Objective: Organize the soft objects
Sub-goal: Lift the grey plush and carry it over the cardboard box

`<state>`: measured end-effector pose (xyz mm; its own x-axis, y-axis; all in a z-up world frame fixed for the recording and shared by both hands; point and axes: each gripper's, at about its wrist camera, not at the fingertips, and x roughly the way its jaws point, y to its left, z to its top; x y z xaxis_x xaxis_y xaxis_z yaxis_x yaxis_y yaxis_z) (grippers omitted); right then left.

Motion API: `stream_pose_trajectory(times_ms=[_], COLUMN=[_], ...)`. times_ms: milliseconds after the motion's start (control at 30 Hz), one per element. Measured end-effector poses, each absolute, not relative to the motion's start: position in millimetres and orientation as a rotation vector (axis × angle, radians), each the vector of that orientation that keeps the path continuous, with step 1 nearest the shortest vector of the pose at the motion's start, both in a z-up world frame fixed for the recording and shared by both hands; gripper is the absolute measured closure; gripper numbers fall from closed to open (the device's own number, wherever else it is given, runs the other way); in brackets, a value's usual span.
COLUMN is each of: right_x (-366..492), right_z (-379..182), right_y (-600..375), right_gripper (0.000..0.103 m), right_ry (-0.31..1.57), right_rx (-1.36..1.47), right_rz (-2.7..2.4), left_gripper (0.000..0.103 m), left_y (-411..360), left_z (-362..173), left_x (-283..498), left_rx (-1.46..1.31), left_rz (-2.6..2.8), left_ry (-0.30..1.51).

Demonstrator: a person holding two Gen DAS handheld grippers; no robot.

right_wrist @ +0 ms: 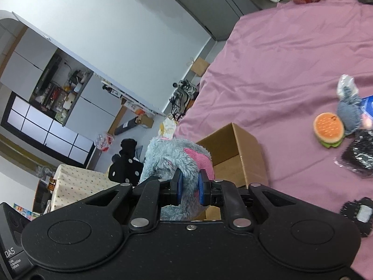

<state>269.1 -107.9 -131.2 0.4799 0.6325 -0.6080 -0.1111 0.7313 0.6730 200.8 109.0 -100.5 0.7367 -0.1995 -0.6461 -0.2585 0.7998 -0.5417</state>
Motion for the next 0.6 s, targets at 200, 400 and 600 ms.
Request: stream_pose_trajectory(times_ms=[200, 400, 600], right_x=[283.1, 293.2, 300.3], right_z=[-149.6, -163.7, -176.0], right_y=[-92.2, -81.0, -76.4], right_gripper=[0.089, 0.089, 0.089], right_ry=[1.020, 1.057, 1.086], right_rx=[0.600, 0.586, 0.580], right_rz=[0.483, 0.474, 0.466], left_gripper=[0.083, 0.083, 0.083], left_y=[131.4, 147.0, 157.3], left_z=[-120.6, -141.2, -158.8], left_x=[216.6, 228.8, 239.8], left_rx=[-0.685, -0.717, -0.743], left_rz=[0.075, 0.106, 0.128], left_ry=[0.781, 0.810, 0.839])
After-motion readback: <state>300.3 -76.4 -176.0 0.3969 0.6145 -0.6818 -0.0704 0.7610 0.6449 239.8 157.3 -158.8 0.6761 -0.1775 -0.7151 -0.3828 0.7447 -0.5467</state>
